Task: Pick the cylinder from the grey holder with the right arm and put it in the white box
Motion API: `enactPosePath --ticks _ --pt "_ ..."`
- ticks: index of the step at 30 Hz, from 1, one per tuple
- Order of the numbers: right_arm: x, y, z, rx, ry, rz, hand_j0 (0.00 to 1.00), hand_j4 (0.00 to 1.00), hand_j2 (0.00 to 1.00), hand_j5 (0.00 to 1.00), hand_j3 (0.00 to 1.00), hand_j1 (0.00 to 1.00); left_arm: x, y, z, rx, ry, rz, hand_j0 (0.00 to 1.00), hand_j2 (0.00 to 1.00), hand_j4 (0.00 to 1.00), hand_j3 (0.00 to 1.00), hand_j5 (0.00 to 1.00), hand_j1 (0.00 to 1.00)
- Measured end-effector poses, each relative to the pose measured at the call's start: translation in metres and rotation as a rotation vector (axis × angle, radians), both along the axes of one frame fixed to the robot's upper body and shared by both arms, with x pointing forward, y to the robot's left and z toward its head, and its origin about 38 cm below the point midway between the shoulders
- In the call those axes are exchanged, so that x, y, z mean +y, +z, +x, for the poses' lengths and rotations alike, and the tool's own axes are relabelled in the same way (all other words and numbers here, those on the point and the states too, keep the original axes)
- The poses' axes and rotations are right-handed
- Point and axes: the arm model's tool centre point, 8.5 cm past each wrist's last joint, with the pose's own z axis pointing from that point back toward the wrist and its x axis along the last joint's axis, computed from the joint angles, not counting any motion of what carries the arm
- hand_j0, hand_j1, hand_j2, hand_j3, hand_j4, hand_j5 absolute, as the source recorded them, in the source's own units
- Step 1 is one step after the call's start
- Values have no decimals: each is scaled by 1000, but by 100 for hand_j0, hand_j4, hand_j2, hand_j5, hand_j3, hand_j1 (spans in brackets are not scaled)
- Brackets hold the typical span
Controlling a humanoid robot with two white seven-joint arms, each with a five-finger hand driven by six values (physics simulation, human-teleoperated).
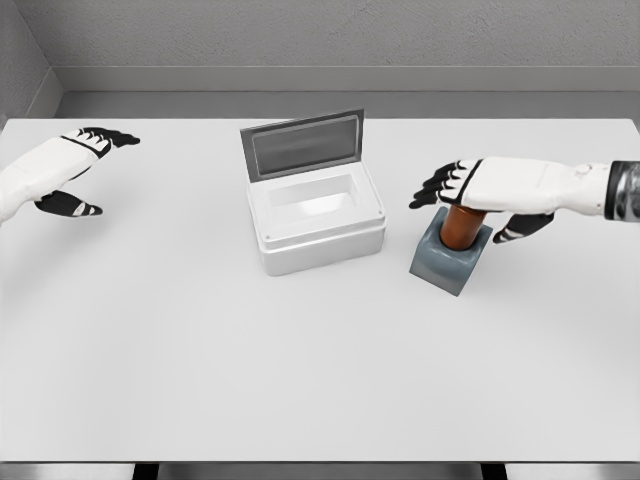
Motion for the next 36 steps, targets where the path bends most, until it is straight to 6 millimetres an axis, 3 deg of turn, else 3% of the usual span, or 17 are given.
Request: enactPosePath --ticks 1,2,3,7,14,26,36 --pt "-1 1 1 -2 -3 -1 77 77 77 77 77 77 0 0 0 0 0 0 100 100 100 100 100 100" --pt "-2 1 2 -1 -6 -2 64 64 64 64 64 64 0 0 0 0 0 0 100 100 100 100 100 100" --pt "-2 0 2 1 -9 -2 57 57 57 57 57 57 0 0 0 0 0 0 100 100 100 100 100 100" --pt "-4 -2 3 5 -15 -4 57 57 57 57 57 57 0 0 0 0 0 0 100 100 100 100 100 100" --pt "-5 -1 4 5 -21 1 45 45 45 45 45 45 0 0 0 0 0 0 100 100 100 100 100 100" --pt "-2 13 9 -33 -12 -8 45 45 45 45 45 45 0 0 0 0 0 0 100 100 100 100 100 100" --pt "14 29 17 -75 16 22 45 45 45 45 45 45 0 0 0 0 0 1 100 100 100 100 100 100"
